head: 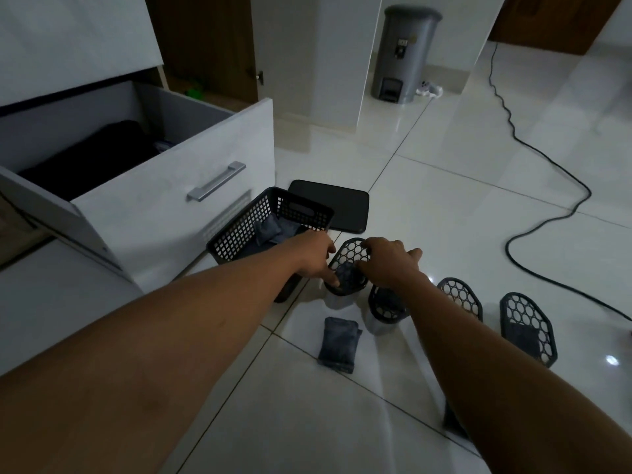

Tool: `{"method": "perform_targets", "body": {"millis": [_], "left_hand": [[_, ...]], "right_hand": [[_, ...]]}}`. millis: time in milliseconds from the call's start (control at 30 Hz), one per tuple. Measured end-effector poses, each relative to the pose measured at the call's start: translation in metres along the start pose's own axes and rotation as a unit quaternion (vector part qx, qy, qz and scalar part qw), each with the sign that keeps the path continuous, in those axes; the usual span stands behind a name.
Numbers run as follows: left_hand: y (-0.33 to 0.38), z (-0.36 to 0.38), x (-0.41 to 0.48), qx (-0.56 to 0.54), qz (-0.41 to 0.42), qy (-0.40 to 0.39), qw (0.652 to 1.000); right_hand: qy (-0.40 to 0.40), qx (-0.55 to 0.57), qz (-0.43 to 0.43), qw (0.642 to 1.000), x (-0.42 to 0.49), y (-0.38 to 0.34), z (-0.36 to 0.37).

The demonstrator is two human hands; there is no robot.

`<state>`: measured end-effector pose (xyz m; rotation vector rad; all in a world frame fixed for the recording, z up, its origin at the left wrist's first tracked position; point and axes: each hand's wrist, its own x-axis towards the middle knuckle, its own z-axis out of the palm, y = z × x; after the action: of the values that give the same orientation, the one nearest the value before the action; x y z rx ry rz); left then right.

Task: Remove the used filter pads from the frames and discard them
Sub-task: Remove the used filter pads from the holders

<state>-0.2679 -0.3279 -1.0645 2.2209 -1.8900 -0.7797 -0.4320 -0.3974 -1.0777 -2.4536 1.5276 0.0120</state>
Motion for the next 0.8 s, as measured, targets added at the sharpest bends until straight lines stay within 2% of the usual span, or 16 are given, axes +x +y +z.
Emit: {"method": "perform_targets", "body": {"millis": [467, 533, 667, 733, 800], "left_hand": [[0.004, 0.005, 0.004, 0.042, 0.003, 0.011, 0.999], [0.004, 0.004, 0.005, 0.032, 0.005, 0.058, 0.998], [0.003, 0.008, 0.011, 0.041, -0.003, 0.218, 0.975], [0.001, 0.011, 0.015, 0.034, -0.019, 0.242, 0.970], [-0.007, 0.017, 0.025, 0.021, -0.041, 0.234, 0.971]], "right_hand": [[-0.002, -0.012, -0.018, 1.000, -0.008, -0.008, -0.004], [0.002, -0.005, -0.015, 1.000, -0.005, -0.004, -0.006], [0.004, 0.012, -0.005, 1.000, 0.013, 0.004, -0.008], [-0.001, 0.017, 0.000, 1.000, 0.026, 0.009, -0.007], [-0.007, 0.020, 0.004, 1.000, 0.045, 0.013, -0.004]]}}
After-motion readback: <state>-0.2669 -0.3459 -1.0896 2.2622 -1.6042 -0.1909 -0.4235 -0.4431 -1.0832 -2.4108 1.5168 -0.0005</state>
